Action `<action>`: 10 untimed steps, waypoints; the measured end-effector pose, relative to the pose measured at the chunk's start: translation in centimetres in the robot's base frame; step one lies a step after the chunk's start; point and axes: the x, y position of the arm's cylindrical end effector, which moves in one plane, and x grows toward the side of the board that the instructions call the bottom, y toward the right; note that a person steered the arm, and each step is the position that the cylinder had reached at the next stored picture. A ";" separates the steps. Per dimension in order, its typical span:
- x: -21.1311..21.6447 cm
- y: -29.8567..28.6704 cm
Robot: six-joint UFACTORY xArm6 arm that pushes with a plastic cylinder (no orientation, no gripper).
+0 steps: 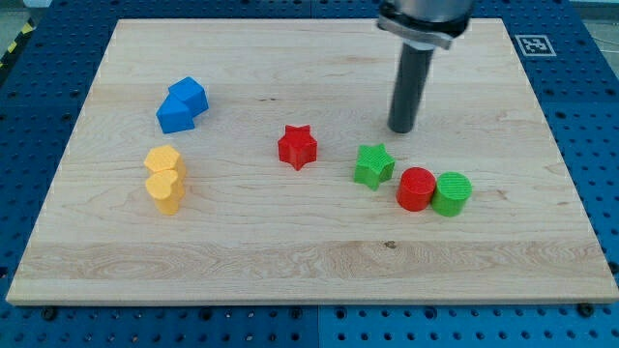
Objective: Move the green star to the right side of the red star
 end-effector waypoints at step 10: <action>7.1 -9.8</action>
